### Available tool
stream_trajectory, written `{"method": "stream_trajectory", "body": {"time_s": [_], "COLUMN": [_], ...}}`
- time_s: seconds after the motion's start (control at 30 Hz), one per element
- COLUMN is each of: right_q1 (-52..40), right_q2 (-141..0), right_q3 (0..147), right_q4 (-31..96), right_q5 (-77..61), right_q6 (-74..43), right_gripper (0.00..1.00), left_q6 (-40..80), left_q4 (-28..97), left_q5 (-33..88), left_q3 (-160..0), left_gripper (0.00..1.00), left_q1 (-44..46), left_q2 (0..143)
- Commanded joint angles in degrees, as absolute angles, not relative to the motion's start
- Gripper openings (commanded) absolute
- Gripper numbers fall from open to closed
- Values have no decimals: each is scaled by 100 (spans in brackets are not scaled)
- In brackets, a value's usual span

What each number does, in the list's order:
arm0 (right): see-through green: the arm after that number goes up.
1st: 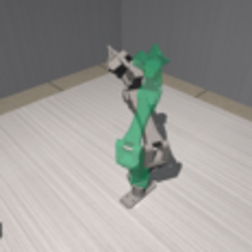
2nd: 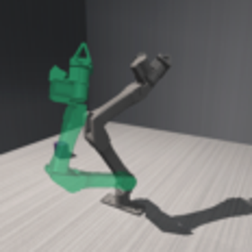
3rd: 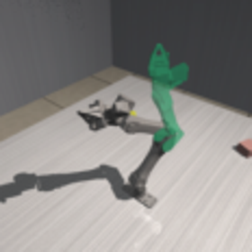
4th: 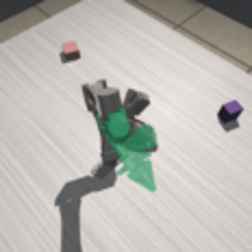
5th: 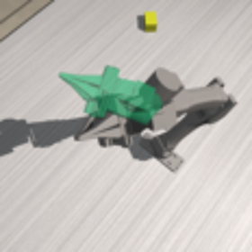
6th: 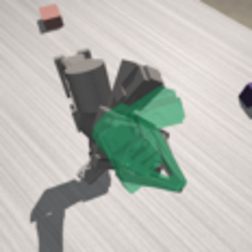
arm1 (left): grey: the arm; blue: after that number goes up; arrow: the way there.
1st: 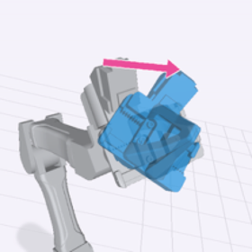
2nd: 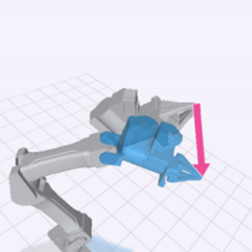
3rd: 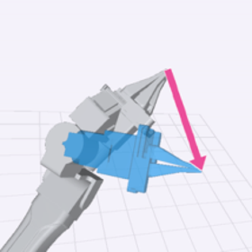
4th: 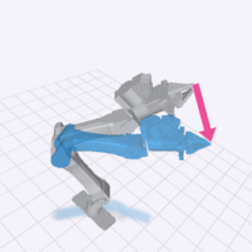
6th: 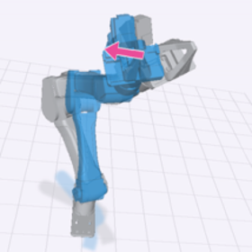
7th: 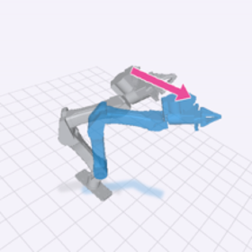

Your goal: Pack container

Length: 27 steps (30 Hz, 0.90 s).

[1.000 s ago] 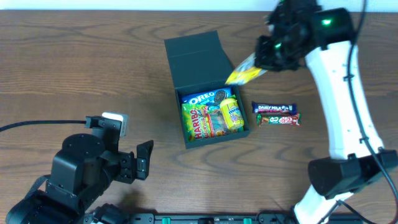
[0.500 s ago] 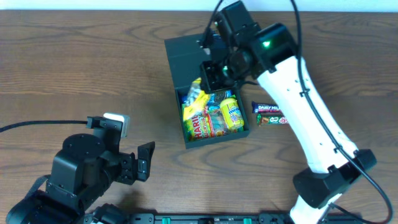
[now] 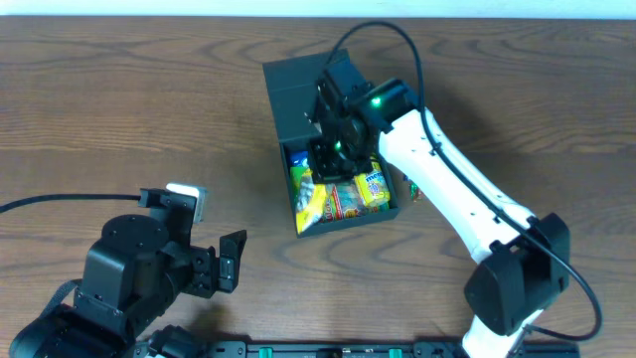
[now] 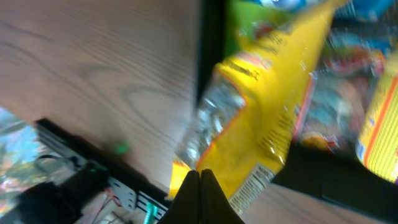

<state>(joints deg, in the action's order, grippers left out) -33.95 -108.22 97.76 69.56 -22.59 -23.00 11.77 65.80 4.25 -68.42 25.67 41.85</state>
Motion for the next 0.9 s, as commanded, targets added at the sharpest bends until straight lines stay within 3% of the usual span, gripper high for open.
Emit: {"method": "stream_trajectory", "body": {"time_s": [0.0,0.1,0.17,0.23,0.3,0.33,0.4,0.43,0.47,0.87], "right_q1": [-3400,-3393,-3371,-3363,-3378,-3398,-3457,-3505,-3546,-4237], "right_q2": [-10803,-10798,-10798,-10790,-10790,-10787,-10787,-10787,-10787,-10794], "right_q3": [9574,9609,9749,9933,10154,10263,10447,10523,10554,9627], "right_q4": [7059,7422,7782,8084,8313,8401,8517,8558,8562,7693], "right_q5": [-1782,-1138,-650,-384,-220,-174,-169,-172,-193,-655], "right_q6": [-2458,-2685,-2888,-2917,-2923,-2932,-2910,-2908,-2897,-2488], "right_gripper": [25,76,90,91,84,73,25,9,2,2], "left_q6": [1175,1175,1177,1177,1177,1177,1177,1177,1177,1179], "left_q4": [6598,6598,6598,6598,6593,6593,6593,6593,6593,6595], "left_q5": [449,449,449,449,449,449,449,449,449,451], "left_q3": [-6969,-6969,-6969,-6969,-6969,-6969,-6969,-6969,-6969,-6969], "left_gripper": [95,95,95,95,95,95,95,95,95,95], "left_q1": [2554,2554,2554,2554,2554,2554,2554,2554,2554,2554], "left_q2": [4171,4171,4171,4171,4171,4171,4171,4171,4171,4171]}}
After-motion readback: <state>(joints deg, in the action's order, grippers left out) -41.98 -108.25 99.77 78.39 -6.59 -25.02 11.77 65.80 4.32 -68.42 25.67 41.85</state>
